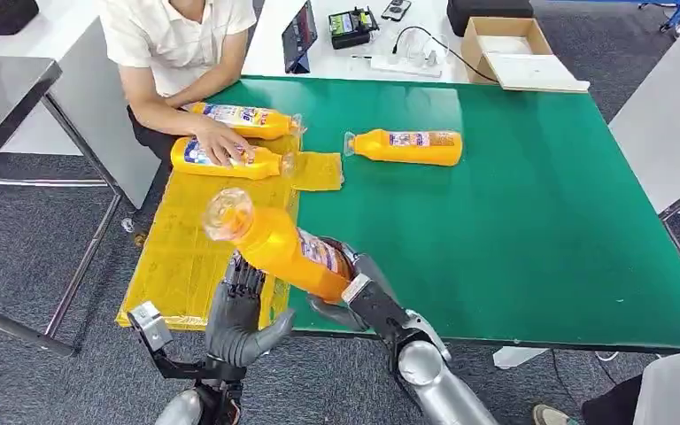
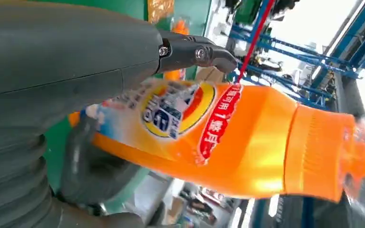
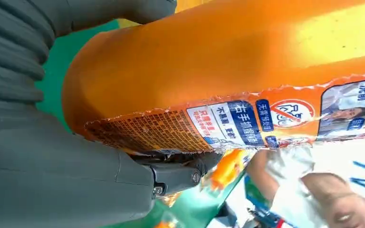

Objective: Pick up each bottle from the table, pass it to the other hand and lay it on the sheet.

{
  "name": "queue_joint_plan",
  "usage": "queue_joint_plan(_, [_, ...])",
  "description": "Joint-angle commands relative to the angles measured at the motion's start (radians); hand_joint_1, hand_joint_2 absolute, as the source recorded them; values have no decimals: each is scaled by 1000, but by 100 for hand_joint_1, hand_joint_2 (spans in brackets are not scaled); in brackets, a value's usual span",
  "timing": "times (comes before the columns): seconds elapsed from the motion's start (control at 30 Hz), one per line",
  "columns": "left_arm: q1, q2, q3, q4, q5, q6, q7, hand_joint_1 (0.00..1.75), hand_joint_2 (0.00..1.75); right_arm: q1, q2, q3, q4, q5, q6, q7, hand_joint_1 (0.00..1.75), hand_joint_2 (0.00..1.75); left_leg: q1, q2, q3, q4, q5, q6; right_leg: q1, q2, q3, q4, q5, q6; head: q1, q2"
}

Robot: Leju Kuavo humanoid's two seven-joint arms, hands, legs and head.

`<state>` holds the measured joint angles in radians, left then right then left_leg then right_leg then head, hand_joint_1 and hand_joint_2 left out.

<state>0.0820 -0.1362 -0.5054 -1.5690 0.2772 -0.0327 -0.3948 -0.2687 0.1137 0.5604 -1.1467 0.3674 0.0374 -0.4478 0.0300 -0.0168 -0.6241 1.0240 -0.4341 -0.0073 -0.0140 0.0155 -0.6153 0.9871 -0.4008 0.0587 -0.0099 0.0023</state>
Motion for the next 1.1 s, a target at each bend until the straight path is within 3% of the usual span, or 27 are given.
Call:
queue_joint_plan(0.03, [-10, 25, -34, -12, 66, -4, 13, 0, 175, -34, -3, 127, 78, 19, -33, -26, 175, 175, 0, 3, 4, -1, -1, 2, 0, 1, 3, -1, -1, -2, 0, 0])
queue_joint_plan(0.27, [-33, 19, -46, 5, 36, 40, -3, 0, 175, -48, 5, 204, 93, 24, -21, -45, 175, 175, -1, 2, 4, -1, -1, 2, 0, 0, 3, -1, -1, -2, 0, 0])
queue_joint_plan(0.33, [-41, 20, -53, 11, -11, 58, -41, 0, 175, -67, 2, 231, 108, 4, 31, -27, 175, 175, -1, 3, 7, -2, -2, 3, 0, -1, 6, -1, -2, -3, 0, 0])
queue_joint_plan(0.6, [-41, 20, -53, 11, -11, 58, -41, 0, 175, -67, 2, 231, 108, 4, 31, -27, 175, 175, -1, 1, 4, -2, -1, 2, 0, -1, 4, -1, -1, -2, 0, 0])
queue_joint_plan(0.7, [-45, 27, -59, 4, -48, 48, -71, 0, 175, -106, 0, 244, 140, -58, 114, 42, 175, 175, -1, 2, 4, -1, -1, 2, 0, -1, 3, -1, -1, -2, 0, 0])
queue_joint_plan(0.73, [-42, 27, -55, 2, -63, 45, -74, 59, 175, -119, -5, 257, 138, -42, 103, 67, 175, 175, -1, 1, 2, -1, 0, 2, 0, -1, 1, -1, 0, -2, 0, 0])
queue_joint_plan(0.77, [-45, 35, -62, 2, -86, 33, -83, 175, 175, -123, -10, 264, 131, -59, 126, 69, 175, 175, -1, 2, 4, -1, -1, 2, 0, -1, 3, -1, -1, -2, 0, 0])
queue_joint_plan(0.83, [-41, 30, -57, 8, -93, 6, -87, 175, 175, -117, -17, 260, 122, -87, 135, 80, 155, 175, -1, 1, 2, -1, 0, 1, 0, -1, 2, -1, 0, -1, 0, 0])
queue_joint_plan(0.97, [-12, 41, -62, -2, -33, -101, -46, 175, 175, -77, -28, 247, 115, -95, 121, 79, 143, 175, -1, 0, 5, -2, -1, 2, 0, -3, 5, -2, -2, -2, 0, 0])
queue_joint_plan(1.0, [-2, 56, -58, 15, 74, -191, 10, 175, 175, -68, -42, 252, 99, -87, 125, 61, 40, 175, -1, 1, 6, -3, -1, 3, 0, -2, 6, -2, -2, -2, 0, 0])
queue_joint_plan(1.03, [5, 62, -56, 18, 76, -199, 5, 175, 175, -61, -48, 249, 95, -89, 129, 58, 0, 175, -1, 1, 5, -2, -1, 2, 0, -1, 4, -2, -1, -2, 0, 0])
queue_joint_plan(1.1, [21, 71, -45, 20, 93, -219, 3, 175, 175, -44, -66, 232, 74, -85, 128, 55, 0, 175, -1, 1, 6, -3, -1, 2, 0, -2, 5, -2, -2, -2, 0, 0])
